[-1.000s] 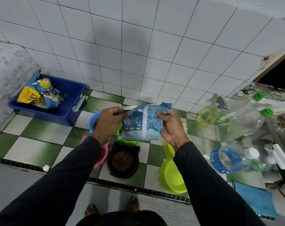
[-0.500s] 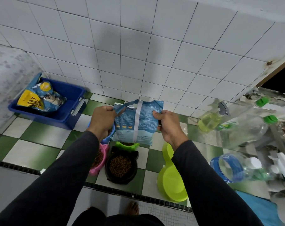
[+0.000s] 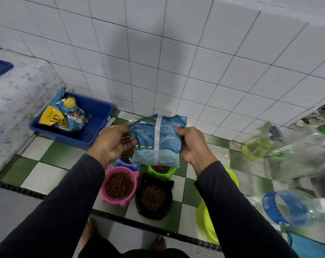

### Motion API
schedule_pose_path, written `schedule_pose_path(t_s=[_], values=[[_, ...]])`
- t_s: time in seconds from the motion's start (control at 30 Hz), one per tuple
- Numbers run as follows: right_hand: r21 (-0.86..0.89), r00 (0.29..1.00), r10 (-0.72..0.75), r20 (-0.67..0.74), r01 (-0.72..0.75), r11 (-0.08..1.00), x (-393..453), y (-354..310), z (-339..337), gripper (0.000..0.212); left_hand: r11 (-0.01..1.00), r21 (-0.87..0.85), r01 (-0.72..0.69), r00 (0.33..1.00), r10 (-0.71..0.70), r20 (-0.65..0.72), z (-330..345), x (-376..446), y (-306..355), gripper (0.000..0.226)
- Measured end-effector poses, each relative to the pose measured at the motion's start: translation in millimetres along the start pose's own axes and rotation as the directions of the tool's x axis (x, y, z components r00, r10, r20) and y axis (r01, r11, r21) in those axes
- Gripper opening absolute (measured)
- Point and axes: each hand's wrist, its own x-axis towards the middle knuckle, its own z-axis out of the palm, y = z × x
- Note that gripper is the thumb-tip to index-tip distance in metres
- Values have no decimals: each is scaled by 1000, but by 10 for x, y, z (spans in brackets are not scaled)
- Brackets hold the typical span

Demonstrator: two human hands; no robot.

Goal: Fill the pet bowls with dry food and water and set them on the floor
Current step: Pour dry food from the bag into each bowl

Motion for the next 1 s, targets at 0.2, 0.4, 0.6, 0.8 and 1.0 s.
schedule_pose_path(t_s=[0.2, 0.4, 0.6, 0.8, 1.0], values=[[13, 998, -16, -68, 17, 1000, 130, 257, 681, 19, 943, 281, -180, 983, 164, 79, -622, 222, 365, 25], [60, 991, -6, -132, 15, 998, 216, 518, 1422, 27, 885, 401, -236, 971, 230, 63, -1163, 510, 854, 29], [75, 989, -74, -126, 84, 994, 262, 679, 2042, 24, 900, 370, -231, 973, 211, 93, -1458, 866, 1388, 23], [8, 966, -219, -134, 222, 975, 269, 833, 2473, 12, 876, 375, -302, 947, 233, 220, -1617, 1279, 1854, 18], [-94, 965, -235, -116, 225, 970, 295, 1089, 2683, 14, 837, 434, -333, 914, 175, 365, -1720, 1614, 2002, 20]])
